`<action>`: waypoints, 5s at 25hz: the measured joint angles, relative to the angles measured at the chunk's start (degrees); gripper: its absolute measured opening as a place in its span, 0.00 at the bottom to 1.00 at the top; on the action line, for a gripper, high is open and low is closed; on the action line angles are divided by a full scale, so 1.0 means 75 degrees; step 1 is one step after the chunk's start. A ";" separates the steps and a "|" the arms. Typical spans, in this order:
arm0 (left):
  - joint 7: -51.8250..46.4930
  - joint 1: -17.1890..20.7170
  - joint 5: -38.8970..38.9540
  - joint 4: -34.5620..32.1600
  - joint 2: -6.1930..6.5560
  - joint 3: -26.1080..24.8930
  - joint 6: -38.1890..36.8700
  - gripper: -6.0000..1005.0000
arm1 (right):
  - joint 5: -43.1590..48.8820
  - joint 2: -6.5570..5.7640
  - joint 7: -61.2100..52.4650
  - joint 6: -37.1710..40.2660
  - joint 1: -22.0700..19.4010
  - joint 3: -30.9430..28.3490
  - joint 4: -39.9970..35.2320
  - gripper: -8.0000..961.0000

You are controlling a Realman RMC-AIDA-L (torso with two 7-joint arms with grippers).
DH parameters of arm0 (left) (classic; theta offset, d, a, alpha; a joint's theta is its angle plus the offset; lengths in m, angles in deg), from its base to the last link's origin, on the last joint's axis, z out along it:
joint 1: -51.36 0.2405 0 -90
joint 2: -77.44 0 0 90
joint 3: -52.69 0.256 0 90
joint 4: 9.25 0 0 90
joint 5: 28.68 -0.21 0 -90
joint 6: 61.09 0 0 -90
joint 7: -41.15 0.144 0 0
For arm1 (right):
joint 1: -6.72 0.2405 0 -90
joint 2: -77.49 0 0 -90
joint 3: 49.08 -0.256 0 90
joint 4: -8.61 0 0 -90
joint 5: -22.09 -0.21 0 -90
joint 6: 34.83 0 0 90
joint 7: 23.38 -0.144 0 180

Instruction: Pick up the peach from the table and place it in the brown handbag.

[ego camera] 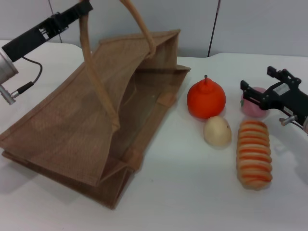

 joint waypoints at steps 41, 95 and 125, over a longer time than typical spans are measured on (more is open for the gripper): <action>0.0118 0.0285 0.0285 0.0032 0.0022 -0.0316 0.0739 0.14 | -0.0064 -0.0030 -0.0341 -0.0154 -0.0229 0.0508 -0.0127 0.67; 0.0159 0.0129 0.0226 0.0595 0.0142 -0.0813 0.0795 0.14 | 0.2195 -0.0010 0.0121 -0.3170 -0.0115 -0.1235 0.0335 0.88; 0.6973 -0.0108 0.2522 0.2259 -0.0795 -0.1768 -0.2409 0.83 | -0.2307 0.0119 0.0618 -0.1675 -0.1246 -0.2099 0.0228 0.93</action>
